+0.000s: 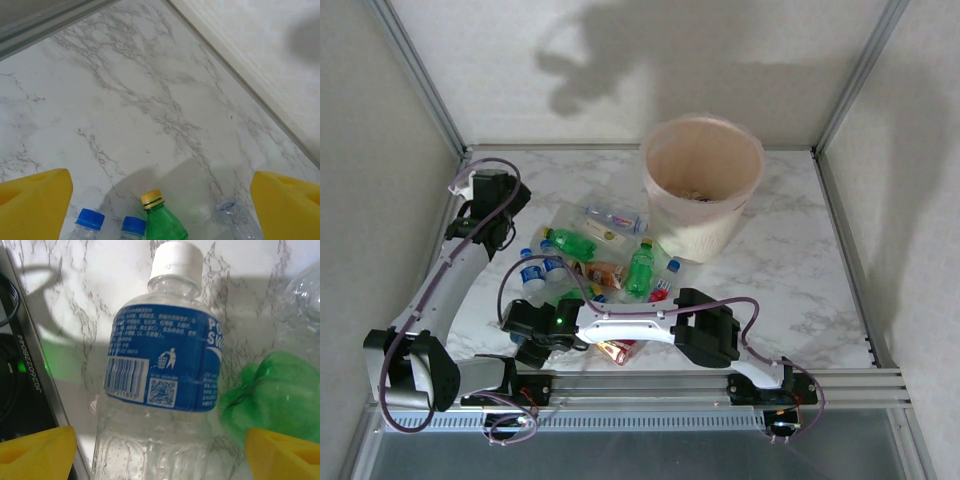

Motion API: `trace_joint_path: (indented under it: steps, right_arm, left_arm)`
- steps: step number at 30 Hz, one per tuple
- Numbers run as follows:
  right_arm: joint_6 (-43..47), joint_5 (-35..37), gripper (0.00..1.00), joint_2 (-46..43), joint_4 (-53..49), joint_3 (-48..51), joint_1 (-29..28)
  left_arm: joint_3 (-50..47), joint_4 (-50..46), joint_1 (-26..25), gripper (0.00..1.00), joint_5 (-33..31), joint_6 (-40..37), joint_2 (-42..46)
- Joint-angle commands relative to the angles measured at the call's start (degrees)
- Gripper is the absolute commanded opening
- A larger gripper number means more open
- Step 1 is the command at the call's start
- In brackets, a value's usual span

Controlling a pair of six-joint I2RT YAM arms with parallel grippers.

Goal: Put the plastic bottles in the bin

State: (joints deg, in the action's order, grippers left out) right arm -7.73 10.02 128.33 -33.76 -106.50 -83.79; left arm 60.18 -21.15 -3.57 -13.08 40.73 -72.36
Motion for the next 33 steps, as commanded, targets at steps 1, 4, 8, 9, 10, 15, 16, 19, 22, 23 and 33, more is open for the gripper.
trace_joint_path:
  steps: [1,4,8,9,10,15,16,19,22,23,33]
  right_arm:
    - [-0.70,1.27,0.88,-3.03,-2.71,-0.20,-1.39]
    - [-1.06,0.77,0.88,-3.83,-3.11,0.00,-1.70]
    - [-1.74,-0.17,0.87,-3.62,-2.01,2.40,-1.73]
    - [-1.93,-0.18,0.86,-3.29,-1.98,2.76,-1.64]
    - [-2.09,-0.18,0.86,-3.10,-1.71,3.11,-1.66]
    - [-2.72,-0.72,0.86,-1.14,-0.74,3.45,-1.61]
    - [-2.75,-1.07,0.85,-0.78,-0.54,3.45,-1.60]
    - [-3.16,-1.32,0.85,0.48,0.16,3.45,-1.58]
    - [-3.52,-1.40,0.84,1.46,0.67,3.40,-1.19]
    - [-3.56,-1.62,0.84,1.71,0.71,3.41,-1.03]
    - [-4.29,-0.84,0.70,2.44,1.43,3.20,0.12]
  left_arm:
    - [-0.33,-0.13,0.50,0.92,-0.10,0.55,1.51]
    - [-0.57,-0.26,0.58,0.92,-0.26,0.44,1.75]
    - [-1.27,0.01,0.67,0.92,-0.20,0.47,1.78]
    - [-1.50,0.13,0.67,0.91,-0.04,0.51,1.78]
    - [-1.68,0.20,0.67,0.91,0.15,0.64,1.86]
    - [-3.07,0.58,0.67,0.91,1.03,0.82,2.55]
    - [-3.42,0.61,0.67,0.91,1.13,0.86,2.70]
    - [-4.08,0.68,0.67,0.91,1.31,0.84,3.09]
    - [-4.62,0.99,0.67,0.91,1.52,0.75,3.36]
    - [-4.77,1.02,0.65,0.91,1.65,0.75,3.36]
    - [-6.37,1.54,0.67,0.90,2.60,1.02,3.93]
